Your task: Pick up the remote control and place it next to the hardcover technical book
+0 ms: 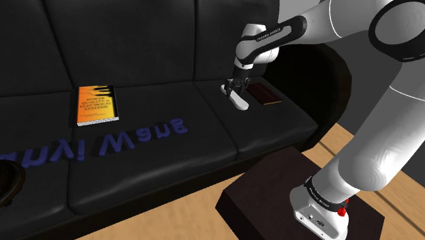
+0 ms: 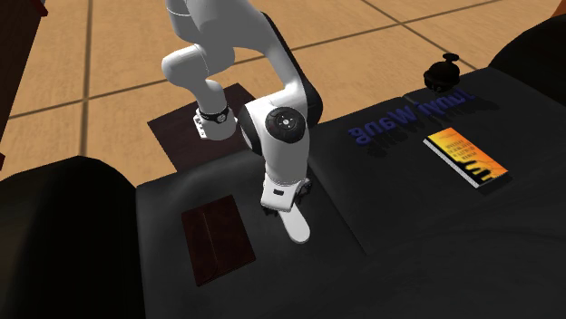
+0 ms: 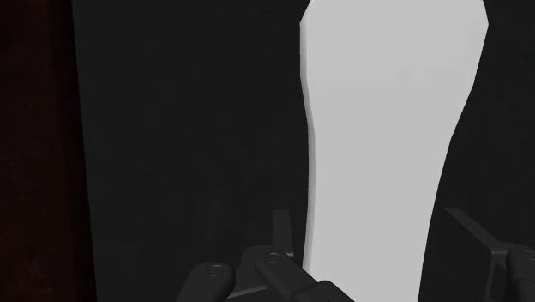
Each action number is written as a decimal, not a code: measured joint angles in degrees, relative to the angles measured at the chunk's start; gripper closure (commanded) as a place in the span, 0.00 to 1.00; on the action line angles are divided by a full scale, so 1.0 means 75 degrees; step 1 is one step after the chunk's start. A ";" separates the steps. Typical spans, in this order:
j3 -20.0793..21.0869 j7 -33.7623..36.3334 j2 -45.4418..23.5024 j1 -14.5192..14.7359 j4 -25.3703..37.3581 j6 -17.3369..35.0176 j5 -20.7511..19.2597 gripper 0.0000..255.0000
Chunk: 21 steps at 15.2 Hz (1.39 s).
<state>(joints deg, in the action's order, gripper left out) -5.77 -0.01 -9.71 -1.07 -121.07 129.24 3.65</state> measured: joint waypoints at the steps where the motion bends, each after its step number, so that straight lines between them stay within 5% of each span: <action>1: 0.0000 -0.0001 0.0000 0.0000 -0.0001 0.0001 0.0000 1.00; 21: 0.0018 0.0234 0.0852 0.0062 0.0887 -0.1724 -0.0160 1.00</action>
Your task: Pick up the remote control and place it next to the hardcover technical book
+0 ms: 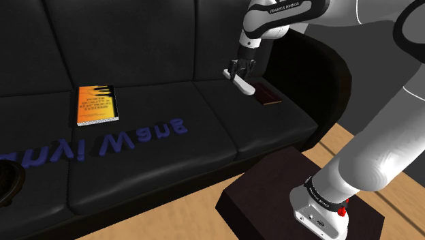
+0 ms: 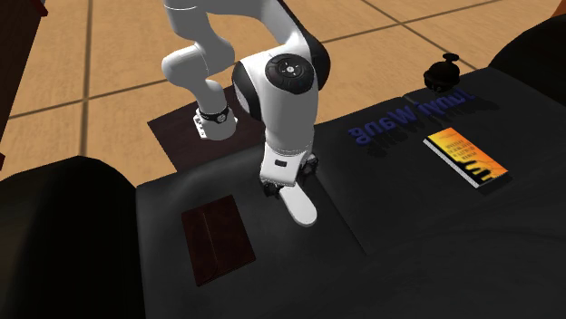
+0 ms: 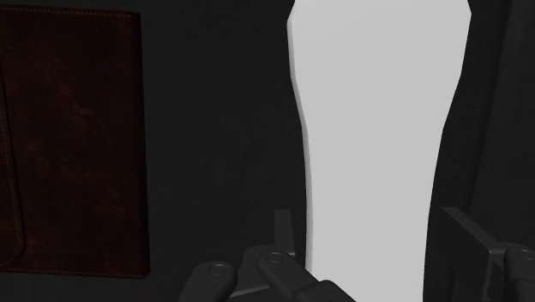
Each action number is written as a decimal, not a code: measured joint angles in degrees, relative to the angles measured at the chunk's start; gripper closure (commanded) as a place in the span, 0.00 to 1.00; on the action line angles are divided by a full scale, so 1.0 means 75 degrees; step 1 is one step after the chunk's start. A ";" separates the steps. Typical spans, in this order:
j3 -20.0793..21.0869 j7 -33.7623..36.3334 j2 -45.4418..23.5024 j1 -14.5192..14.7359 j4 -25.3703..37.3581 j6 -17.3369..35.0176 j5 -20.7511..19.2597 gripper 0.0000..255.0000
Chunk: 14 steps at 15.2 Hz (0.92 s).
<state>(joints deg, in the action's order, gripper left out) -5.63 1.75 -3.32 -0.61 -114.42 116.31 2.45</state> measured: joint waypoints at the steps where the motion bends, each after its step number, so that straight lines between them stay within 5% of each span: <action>1: 0.0059 0.0121 -0.0039 0.0065 0.0048 -0.0005 0.0004 1.00; 14: 0.1013 0.2291 -0.1036 0.1254 0.1448 -0.0333 -0.0063 1.00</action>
<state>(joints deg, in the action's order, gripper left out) 1.96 18.93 -11.09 8.80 -103.56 113.81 1.98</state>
